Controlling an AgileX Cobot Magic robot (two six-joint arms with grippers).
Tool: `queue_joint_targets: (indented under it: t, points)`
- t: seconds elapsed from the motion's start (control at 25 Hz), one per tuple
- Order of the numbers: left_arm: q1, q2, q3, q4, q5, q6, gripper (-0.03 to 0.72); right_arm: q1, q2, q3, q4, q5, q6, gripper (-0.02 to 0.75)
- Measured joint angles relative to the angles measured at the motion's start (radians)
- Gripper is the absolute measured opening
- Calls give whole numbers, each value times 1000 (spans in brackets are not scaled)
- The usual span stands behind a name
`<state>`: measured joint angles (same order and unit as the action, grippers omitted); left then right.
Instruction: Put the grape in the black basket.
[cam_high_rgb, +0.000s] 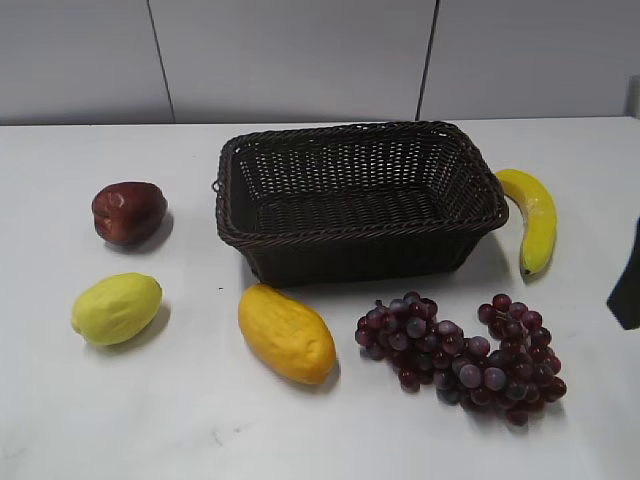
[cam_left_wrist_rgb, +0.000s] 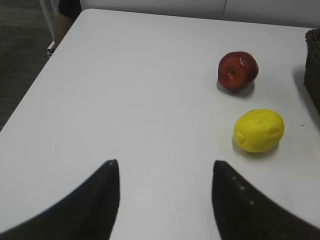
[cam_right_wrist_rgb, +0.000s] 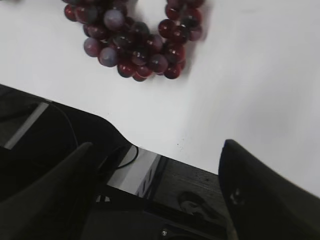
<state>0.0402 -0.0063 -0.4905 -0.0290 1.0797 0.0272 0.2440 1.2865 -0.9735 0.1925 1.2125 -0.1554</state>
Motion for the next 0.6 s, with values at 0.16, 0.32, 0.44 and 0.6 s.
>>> queue_joint_targets:
  t: [0.16,0.32,0.44,0.6]
  points:
    - [0,0,0,0,0,0,552,145,89,-65,-36,-20,-43,573]
    - [0,0,0,0,0,0,552,242,173,-110,-47,-124,-143,573]
    - [0,0,0,0,0,0,552,280,264,-113,-55,-228,-170,573]
    - [0,0,0,0,0,0,552,282,380,-113,-58,-250,-173,573]
